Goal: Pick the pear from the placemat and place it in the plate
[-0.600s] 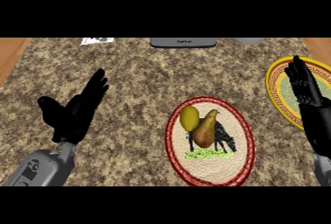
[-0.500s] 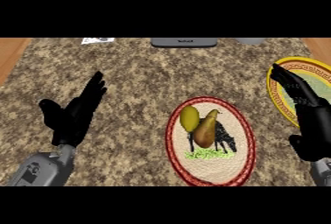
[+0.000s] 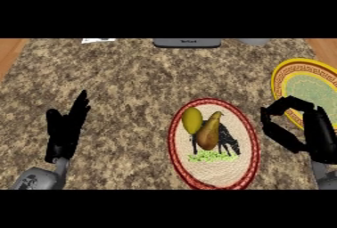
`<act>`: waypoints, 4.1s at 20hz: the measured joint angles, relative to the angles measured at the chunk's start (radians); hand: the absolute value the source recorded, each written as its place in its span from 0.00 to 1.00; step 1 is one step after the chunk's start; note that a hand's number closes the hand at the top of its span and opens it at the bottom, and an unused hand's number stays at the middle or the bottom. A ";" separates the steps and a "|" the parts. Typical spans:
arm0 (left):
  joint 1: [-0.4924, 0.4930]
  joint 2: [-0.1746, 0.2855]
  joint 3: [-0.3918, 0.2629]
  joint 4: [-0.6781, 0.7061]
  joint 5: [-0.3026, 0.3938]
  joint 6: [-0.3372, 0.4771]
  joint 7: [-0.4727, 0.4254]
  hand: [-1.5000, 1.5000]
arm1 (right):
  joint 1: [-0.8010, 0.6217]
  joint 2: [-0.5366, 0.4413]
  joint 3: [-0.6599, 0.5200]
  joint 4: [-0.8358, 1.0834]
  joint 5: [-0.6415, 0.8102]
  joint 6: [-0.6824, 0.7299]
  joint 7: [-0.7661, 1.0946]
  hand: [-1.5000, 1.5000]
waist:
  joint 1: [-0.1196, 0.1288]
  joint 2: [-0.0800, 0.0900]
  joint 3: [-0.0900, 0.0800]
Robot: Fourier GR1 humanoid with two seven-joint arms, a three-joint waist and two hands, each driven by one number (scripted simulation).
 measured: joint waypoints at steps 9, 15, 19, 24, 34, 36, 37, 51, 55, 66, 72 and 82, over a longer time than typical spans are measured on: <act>0.046 -0.031 -0.002 0.018 -0.016 0.008 -0.033 0.50 | 0.122 0.332 0.069 0.080 -0.149 -0.076 -0.343 0.00 | 0.007 0.003 0.014; 0.067 -0.034 0.002 0.015 -0.030 0.002 -0.039 0.50 | 0.089 0.219 0.130 0.121 0.056 -0.077 -0.187 0.00 | 0.007 -0.001 0.011; 0.058 -0.054 0.000 0.032 -0.042 0.008 -0.040 0.50 | 0.043 0.139 0.170 0.074 0.207 -0.033 0.036 0.00 | 0.002 -0.002 0.009; 0.058 -0.058 0.012 0.036 -0.045 0.003 -0.035 0.50 | -0.036 0.073 0.212 -0.012 0.292 0.151 0.319 0.00 | 0.003 -0.003 0.009; 0.073 -0.067 0.045 0.018 -0.061 -0.037 -0.032 0.50 | -0.187 0.155 0.250 0.024 0.292 0.481 0.617 0.00 | 0.010 0.000 0.012; 0.077 -0.085 0.058 0.036 -0.073 -0.047 -0.041 0.50 | -0.197 0.188 0.237 0.033 0.309 0.519 0.640 0.00 | 0.008 0.000 0.012; 0.070 -0.096 0.066 0.050 -0.083 -0.049 -0.046 0.50 | -0.199 0.202 0.224 0.047 0.319 0.532 0.637 0.00 | 0.007 0.000 0.012; 0.095 -0.162 0.140 0.004 -0.187 -0.120 0.001 0.50 | -0.178 0.346 0.101 0.152 0.451 0.664 0.537 0.00 | 0.006 0.000 0.013; 0.090 -0.191 0.161 0.017 -0.216 -0.129 0.000 0.50 | -0.176 0.392 0.079 0.214 0.500 0.656 0.494 0.00 | 0.006 0.000 0.012; 0.101 -0.240 0.200 0.010 -0.267 -0.171 0.006 0.50 | -0.198 0.432 0.025 0.321 0.622 0.633 0.359 1.00 | 0.006 -0.002 0.011; 0.099 -0.257 0.221 0.005 -0.287 -0.186 0.014 0.50 | -0.193 0.448 0.010 0.325 0.709 0.577 0.320 1.00 | 0.005 -0.003 0.011; 0.113 -0.269 0.229 -0.009 -0.310 -0.195 0.012 0.50 | -0.244 0.332 -0.149 0.359 0.718 0.510 0.204 1.00 | 0.007 0.001 0.012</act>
